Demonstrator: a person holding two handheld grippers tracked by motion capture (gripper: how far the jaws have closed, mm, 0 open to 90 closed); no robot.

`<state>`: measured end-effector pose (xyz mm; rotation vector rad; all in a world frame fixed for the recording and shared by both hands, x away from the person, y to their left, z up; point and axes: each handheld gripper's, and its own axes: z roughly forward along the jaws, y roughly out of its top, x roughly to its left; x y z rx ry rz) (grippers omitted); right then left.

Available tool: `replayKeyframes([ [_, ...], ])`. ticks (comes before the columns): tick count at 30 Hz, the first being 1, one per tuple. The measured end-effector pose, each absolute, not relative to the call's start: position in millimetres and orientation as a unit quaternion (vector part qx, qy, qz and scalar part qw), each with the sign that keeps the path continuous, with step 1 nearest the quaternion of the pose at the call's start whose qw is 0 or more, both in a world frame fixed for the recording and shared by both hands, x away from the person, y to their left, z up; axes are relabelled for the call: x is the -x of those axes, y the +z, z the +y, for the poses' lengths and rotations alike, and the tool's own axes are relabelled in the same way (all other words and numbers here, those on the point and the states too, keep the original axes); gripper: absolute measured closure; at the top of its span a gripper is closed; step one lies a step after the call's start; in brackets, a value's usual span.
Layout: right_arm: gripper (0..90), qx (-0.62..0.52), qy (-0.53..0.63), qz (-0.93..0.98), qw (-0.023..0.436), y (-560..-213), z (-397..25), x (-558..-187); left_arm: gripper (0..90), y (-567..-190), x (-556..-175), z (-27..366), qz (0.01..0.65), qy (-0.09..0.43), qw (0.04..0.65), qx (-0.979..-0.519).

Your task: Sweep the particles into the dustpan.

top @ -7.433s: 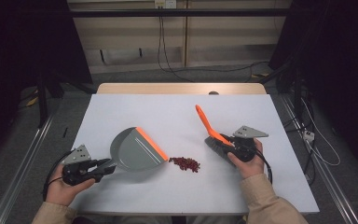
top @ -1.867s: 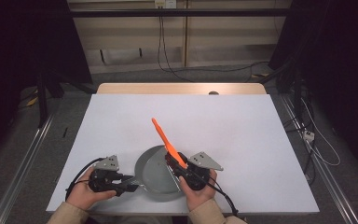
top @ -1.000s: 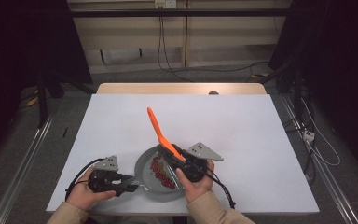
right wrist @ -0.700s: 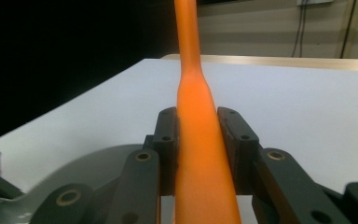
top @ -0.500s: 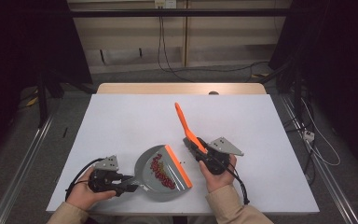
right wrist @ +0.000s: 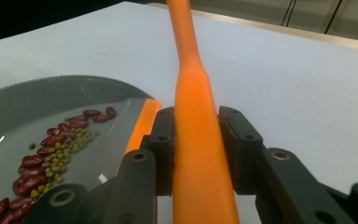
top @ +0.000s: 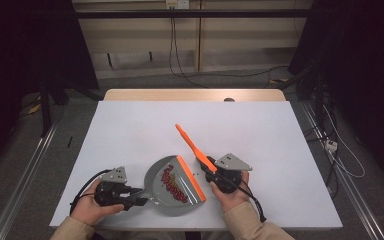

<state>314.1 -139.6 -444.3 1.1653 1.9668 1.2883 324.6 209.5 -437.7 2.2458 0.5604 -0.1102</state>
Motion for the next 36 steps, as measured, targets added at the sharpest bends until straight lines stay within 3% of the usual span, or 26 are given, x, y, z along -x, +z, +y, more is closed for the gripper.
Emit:
replayKeyframes([
  [6,70.7,-0.433,0.437,0.745,0.256,-445,-141,-318,62.7,-438,-325,209,0.221,-0.044,0.401,-0.888],
  [30,70.9,-0.430,0.532,0.699,0.207,-449,-86,-305,62.7,-438,-324,208,0.221,-0.041,0.401,-0.888],
  [36,70.9,-0.437,0.554,0.679,0.203,-440,-98,-313,61.9,-440,-323,208,0.222,-0.039,0.408,-0.885],
])
